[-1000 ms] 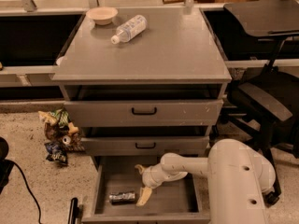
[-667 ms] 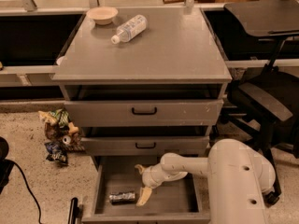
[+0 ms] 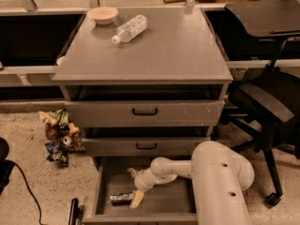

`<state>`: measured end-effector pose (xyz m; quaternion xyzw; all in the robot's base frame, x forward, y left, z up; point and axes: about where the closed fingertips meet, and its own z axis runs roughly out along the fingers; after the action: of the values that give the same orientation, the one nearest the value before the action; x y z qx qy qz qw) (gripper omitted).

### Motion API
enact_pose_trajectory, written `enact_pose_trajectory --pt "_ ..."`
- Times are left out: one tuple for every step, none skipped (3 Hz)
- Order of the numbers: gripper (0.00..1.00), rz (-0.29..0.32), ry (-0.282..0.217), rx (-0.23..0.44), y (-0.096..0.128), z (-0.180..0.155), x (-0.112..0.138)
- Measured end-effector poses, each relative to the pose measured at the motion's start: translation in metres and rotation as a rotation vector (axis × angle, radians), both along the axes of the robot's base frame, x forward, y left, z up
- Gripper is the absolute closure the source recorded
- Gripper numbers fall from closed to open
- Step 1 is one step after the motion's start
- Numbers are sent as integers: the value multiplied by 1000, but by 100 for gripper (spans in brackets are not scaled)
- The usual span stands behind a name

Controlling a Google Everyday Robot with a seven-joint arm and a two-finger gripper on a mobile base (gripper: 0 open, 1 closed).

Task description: Pick redbull can from bottom drawer and place on counter

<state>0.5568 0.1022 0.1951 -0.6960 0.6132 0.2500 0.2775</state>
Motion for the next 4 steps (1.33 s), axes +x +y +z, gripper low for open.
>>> enact_pose_trajectory --pt "0 22 -18 1 24 -22 1" --pt "16 40 -9 10 41 -47 1" --pt "38 47 16 15 49 -71 2" --pt "61 44 18 16 50 -79 3"
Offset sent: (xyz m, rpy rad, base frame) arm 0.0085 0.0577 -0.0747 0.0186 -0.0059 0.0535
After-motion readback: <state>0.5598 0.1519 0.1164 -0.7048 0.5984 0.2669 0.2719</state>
